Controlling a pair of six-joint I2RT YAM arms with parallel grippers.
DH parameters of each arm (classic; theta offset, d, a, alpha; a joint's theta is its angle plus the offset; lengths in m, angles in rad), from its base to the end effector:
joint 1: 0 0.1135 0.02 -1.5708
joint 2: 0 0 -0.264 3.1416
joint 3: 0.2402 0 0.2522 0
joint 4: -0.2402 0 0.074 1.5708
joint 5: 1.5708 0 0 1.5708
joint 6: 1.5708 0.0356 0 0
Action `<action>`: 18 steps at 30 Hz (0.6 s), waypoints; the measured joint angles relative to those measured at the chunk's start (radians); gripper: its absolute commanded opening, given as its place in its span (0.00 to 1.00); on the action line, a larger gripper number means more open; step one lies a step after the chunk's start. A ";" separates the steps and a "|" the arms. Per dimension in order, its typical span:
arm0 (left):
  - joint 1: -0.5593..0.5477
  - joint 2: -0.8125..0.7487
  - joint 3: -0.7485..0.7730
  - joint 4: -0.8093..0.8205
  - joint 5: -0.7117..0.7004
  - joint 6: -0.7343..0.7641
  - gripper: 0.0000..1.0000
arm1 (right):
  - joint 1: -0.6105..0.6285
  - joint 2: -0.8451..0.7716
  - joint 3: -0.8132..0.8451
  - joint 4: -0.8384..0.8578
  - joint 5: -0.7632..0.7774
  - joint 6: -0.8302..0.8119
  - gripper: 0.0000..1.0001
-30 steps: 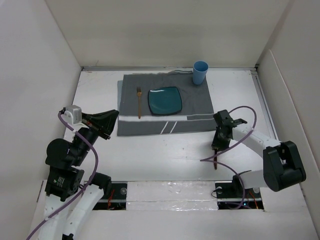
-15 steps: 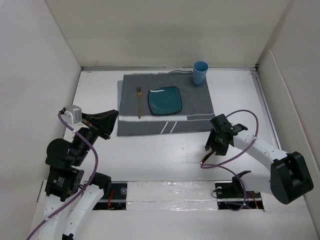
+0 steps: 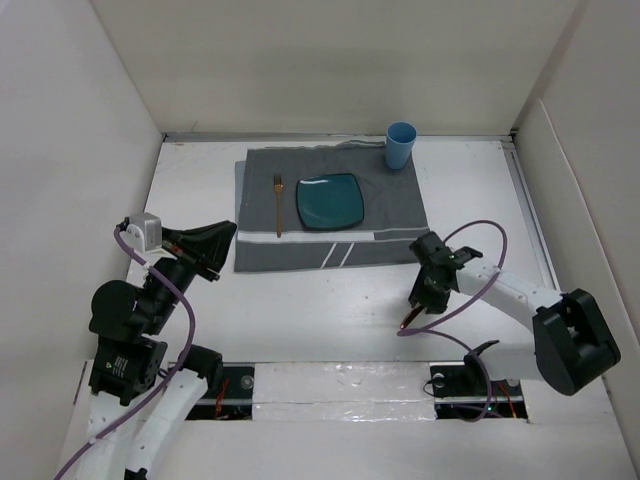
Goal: Set the dinner table for one person
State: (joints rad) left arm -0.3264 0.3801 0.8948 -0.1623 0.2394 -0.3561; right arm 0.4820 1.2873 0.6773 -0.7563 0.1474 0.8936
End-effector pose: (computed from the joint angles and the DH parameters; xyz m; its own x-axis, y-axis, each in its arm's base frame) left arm 0.0545 -0.0274 0.4217 0.1243 -0.3996 -0.9082 0.6035 0.7570 -0.2505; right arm 0.1827 0.0897 0.1689 -0.8804 0.4094 -0.2393 0.4054 0.9116 0.0682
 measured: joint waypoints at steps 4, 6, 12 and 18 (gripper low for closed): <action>-0.004 -0.001 0.000 0.000 -0.001 0.000 0.10 | 0.018 0.036 0.005 0.003 0.006 0.034 0.39; -0.011 -0.004 0.000 -0.002 -0.003 0.001 0.10 | 0.034 0.058 0.016 0.000 0.011 0.051 0.33; -0.020 -0.010 0.000 -0.014 -0.010 0.008 0.10 | 0.109 0.101 0.048 0.008 0.014 0.103 0.21; -0.021 -0.012 0.000 -0.015 -0.014 0.008 0.10 | 0.292 0.132 0.079 0.014 0.017 0.192 0.20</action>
State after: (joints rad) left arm -0.3470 0.3679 0.8948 -0.1772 0.2253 -0.3477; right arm 0.7738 1.4193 0.7559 -0.7422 0.1642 1.0859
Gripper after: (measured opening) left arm 0.104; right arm 0.240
